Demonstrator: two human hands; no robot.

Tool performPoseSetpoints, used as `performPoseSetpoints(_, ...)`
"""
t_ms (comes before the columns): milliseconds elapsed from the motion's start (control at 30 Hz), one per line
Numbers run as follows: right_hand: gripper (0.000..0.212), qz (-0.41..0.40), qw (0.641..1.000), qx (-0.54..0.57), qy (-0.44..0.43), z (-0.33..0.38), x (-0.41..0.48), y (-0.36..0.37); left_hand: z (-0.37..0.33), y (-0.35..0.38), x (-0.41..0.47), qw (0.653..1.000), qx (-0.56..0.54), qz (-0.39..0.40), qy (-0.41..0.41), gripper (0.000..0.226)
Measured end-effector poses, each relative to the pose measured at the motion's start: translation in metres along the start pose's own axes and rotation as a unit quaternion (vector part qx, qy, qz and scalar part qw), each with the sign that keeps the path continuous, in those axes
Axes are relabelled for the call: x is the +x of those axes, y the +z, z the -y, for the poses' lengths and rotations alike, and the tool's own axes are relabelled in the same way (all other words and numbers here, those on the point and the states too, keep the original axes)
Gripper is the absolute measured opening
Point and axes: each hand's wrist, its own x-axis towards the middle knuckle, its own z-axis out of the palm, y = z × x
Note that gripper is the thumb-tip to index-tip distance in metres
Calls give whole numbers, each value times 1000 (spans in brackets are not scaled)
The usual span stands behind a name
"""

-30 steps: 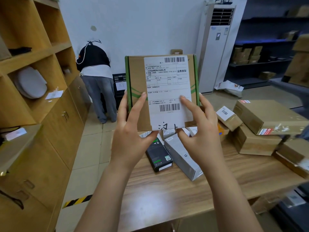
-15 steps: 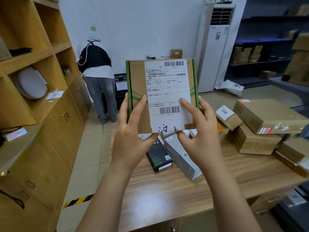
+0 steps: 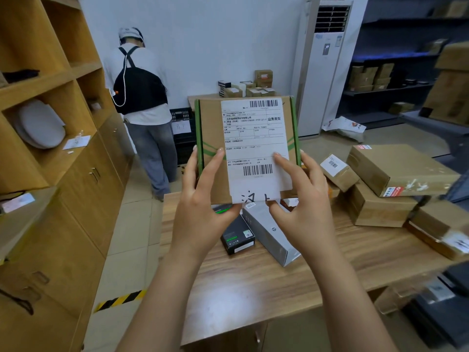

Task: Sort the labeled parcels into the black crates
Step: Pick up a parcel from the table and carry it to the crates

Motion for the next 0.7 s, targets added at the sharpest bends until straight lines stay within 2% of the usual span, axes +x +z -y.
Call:
performPoseSetpoints(167,78,26,998,30,43,-15,-5,-17,-12,19,-7,999,-18,37,-30,94)
performPoseSetpoints(300,77,57,996,-26,68,-27,-12,-37,-25,37,-12,996,-14,70,-44,94)
performPoseSetpoints(467,76,53,993,-23,105,-42,-25,-68,-46,63,-23,991,-27,116,-67,94)
performPoseSetpoints(700,73,69,984,-77,144,-65,-46,-107,-72,102,-39,978,-69,170,-96,94)
